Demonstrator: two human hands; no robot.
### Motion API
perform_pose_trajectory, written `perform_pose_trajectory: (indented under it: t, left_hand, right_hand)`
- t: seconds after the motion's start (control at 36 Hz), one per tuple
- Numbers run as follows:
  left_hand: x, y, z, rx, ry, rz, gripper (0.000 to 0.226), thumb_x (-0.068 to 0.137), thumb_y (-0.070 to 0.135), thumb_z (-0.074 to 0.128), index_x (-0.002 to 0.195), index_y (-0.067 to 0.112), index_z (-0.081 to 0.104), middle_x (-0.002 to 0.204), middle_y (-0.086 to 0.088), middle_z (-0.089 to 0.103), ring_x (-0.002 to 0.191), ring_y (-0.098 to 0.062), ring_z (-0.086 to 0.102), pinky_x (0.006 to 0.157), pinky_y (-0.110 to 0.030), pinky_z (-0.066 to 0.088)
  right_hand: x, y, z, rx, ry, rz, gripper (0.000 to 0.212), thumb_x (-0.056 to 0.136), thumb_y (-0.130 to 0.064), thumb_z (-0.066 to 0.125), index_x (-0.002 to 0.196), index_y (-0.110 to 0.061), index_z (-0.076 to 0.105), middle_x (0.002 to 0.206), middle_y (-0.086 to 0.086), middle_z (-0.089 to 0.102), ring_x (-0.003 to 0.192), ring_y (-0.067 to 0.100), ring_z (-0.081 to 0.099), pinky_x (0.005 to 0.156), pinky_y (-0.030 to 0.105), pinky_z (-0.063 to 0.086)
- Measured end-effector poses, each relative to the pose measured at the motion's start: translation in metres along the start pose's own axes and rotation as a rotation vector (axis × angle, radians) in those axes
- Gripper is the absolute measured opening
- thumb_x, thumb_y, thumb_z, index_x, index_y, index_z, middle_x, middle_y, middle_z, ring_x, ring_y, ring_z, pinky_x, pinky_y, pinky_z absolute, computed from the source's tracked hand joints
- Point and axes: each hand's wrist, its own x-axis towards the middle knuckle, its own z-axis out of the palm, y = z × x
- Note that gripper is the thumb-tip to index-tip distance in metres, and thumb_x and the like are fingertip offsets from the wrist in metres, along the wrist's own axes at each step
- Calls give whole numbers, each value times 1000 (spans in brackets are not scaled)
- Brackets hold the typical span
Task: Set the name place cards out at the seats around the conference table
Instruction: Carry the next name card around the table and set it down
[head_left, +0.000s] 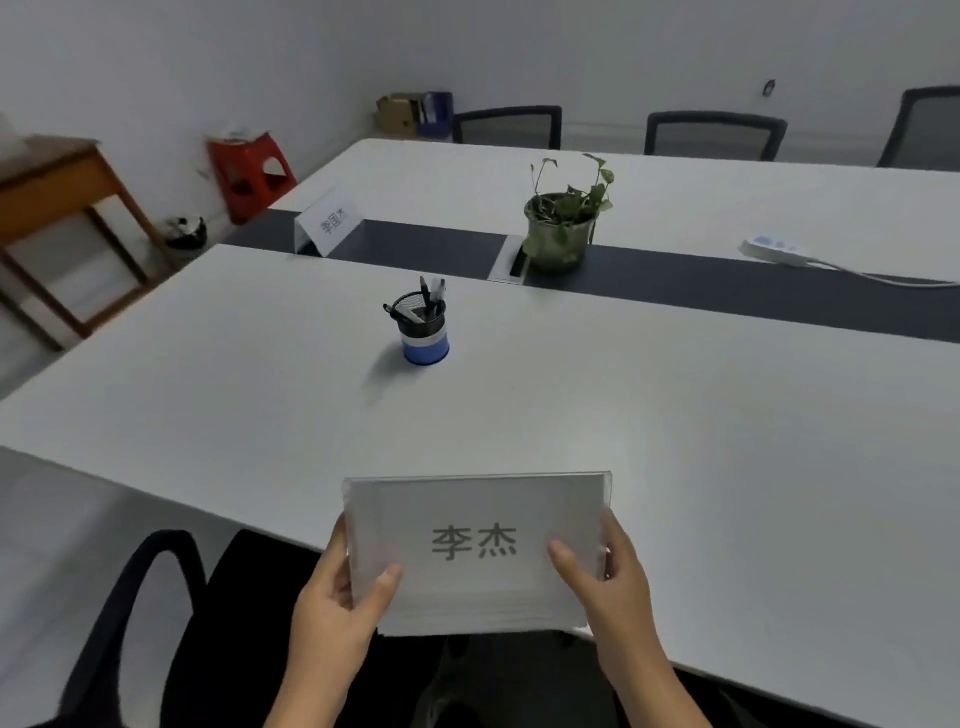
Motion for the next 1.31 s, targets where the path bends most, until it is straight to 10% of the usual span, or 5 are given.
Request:
perform_pose_trajectory:
  t: [0.31, 0.67, 0.81, 1.06, 1.31]
  left_hand:
    - [135, -7, 39, 27, -164, 1, 72, 74, -1, 67, 131, 28, 35, 112, 2, 59, 77, 18, 59, 73, -3, 47]
    - [218, 2, 56, 57, -342, -4, 68, 76, 2, 66, 117, 45, 33, 109, 7, 58, 78, 24, 56, 93, -31, 42]
    - [215, 11, 58, 81, -314, 0, 65, 75, 6, 68, 125, 37, 38, 107, 11, 57, 87, 9, 58, 89, -29, 43]
    - [202, 36, 70, 222, -181, 135, 64, 82, 10, 60, 131, 30, 24, 125, 19, 32, 118, -1, 34, 103, -19, 26]
    - [190, 54, 70, 147, 16, 145, 63, 80, 2, 60, 136, 12, 31, 126, 24, 31, 120, 3, 31, 88, 3, 24]
  right_hand:
    - [96, -7, 7, -83, 137, -34, 87, 44, -50, 70, 125, -31, 45, 125, 3, 54, 109, 17, 57, 92, 36, 49]
    - [153, -29, 23, -186, 224, 34, 66, 42, -46, 70, 104, -45, 48, 114, -4, 60, 97, 6, 60, 64, 10, 50]
    - [150, -39, 11, -333, 238, -14, 66, 44, -51, 69, 106, -49, 44, 115, -12, 56, 107, 5, 53, 99, 30, 39]
    - [165, -22, -5, -307, 238, -239, 70, 67, 3, 74, 88, -62, 59, 99, -45, 58, 108, -1, 54, 90, 1, 38]
    - [157, -51, 16, -311, 253, -468, 39, 52, -48, 60, 90, -51, 60, 102, -36, 58, 98, -12, 53, 85, -1, 36]
